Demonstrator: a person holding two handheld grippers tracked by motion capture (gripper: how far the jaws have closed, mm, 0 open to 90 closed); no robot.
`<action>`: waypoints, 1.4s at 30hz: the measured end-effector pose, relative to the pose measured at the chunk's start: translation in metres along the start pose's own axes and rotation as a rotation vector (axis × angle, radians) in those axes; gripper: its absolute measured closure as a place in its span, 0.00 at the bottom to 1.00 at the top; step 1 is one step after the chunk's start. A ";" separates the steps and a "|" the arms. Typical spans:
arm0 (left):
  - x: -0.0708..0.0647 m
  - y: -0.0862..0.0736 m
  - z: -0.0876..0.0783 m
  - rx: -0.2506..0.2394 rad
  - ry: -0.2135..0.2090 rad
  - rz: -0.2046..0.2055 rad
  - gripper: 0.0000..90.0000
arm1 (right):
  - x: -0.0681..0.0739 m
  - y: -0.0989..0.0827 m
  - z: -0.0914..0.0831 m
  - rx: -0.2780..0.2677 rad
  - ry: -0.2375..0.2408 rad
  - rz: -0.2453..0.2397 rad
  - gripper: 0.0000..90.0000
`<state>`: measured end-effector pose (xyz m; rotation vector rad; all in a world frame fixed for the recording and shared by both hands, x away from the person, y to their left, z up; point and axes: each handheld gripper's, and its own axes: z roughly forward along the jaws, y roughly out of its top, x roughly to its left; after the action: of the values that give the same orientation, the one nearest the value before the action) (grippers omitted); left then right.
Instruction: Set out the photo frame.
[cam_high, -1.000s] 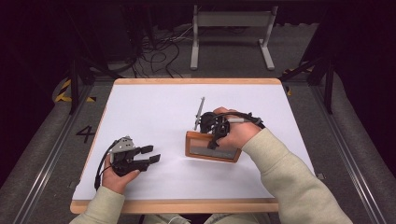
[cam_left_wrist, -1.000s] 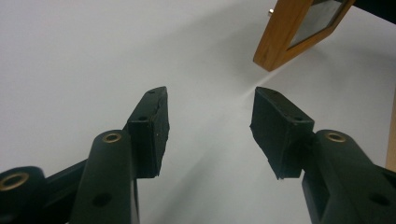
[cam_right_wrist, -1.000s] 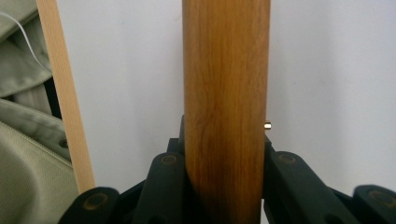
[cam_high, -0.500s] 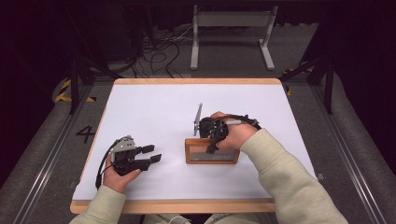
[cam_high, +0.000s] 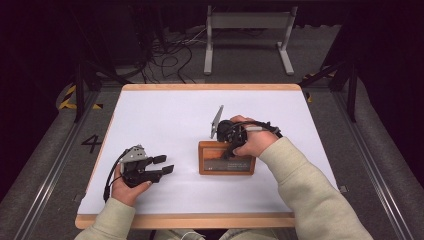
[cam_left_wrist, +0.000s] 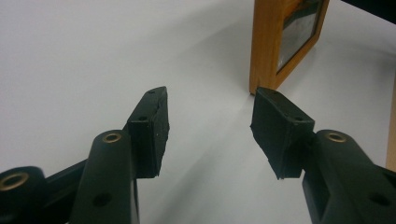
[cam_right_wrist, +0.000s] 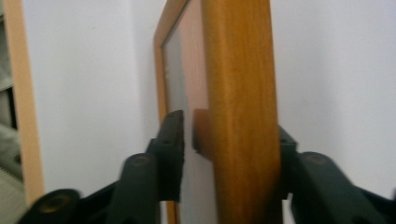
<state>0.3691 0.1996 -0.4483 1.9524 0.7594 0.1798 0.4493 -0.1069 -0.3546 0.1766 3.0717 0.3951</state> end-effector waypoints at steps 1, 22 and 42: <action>0.000 0.000 0.000 0.001 -0.001 0.003 0.52 | -0.001 -0.001 0.001 -0.004 -0.014 0.004 0.58; -0.004 0.002 -0.003 -0.005 0.000 -0.005 0.45 | 0.007 -0.049 -0.041 -0.263 -0.216 0.209 0.13; 0.002 -0.003 -0.012 0.002 0.038 -0.017 0.35 | 0.018 -0.121 -0.070 -0.344 -0.282 0.375 0.11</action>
<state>0.3637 0.2110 -0.4454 1.9482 0.8011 0.2058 0.4150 -0.2387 -0.3180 0.7262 2.6356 0.8238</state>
